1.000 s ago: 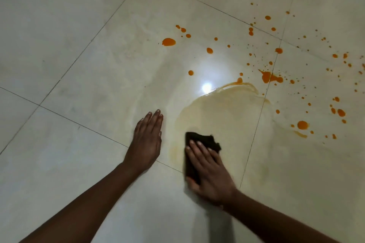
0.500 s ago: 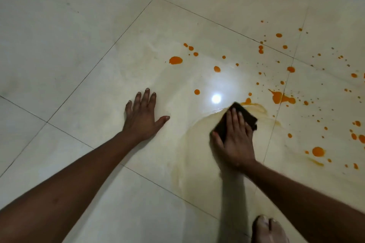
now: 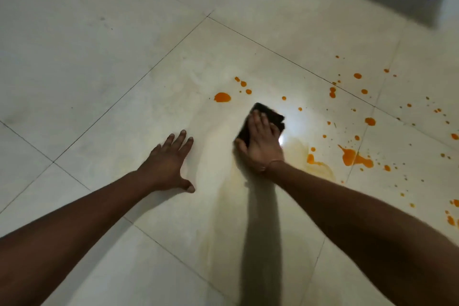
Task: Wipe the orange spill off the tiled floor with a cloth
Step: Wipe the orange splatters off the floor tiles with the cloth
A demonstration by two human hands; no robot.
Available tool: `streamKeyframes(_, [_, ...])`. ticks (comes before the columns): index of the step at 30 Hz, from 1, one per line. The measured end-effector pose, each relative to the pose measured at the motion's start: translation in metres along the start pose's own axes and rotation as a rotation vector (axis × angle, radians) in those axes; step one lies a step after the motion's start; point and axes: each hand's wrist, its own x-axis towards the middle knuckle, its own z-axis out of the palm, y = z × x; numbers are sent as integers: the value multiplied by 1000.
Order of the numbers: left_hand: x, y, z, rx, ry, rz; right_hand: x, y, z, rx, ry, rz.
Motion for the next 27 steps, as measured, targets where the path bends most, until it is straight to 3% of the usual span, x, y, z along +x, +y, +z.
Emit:
streamKeyframes(3, [0, -2, 1, 4, 19, 0, -47, -15, 28, -104, -120, -554])
streamKeyframes(5, [-1, 2, -3, 8, 3, -12, -50, 28, 13, -212, -198, -755])
streamKeyframes(8, [-2, 11, -6, -21, 0, -41, 3, 62, -21, -264, -232, -608])
streamKeyframes(11, [-3, 15, -8, -70, -4, -85, 50, 42, -31, -250, -154, -390])
streamKeyframes(13, [-3, 20, -11, -87, -11, -113, 41, 33, -18, -225, -147, -457])
streamKeyframes(16, [-5, 33, -21, -106, -48, -184, -28, 54, -3, -173, -213, -733])
streamKeyframes(17, [-5, 39, -25, -109, -68, -206, -38, 70, -4, -140, -207, -729])
streamKeyframes(19, [-3, 47, -29, -108, -101, -238, -13, 89, -14, -80, -116, -532])
streamKeyframes(22, [0, 57, -26, -90, -132, -270, 60, 73, -39, -18, -32, -6])
streamKeyframes(23, [0, 56, -25, -92, -131, -268, 70, 56, -37, -5, -13, 4])
streamKeyframes(24, [0, 53, -26, -97, -135, -262, 67, 41, -26, 18, -14, -86])
streamKeyframes(27, [-5, 41, -44, -94, -208, -233, -18, 18, 11, 0, -121, -580])
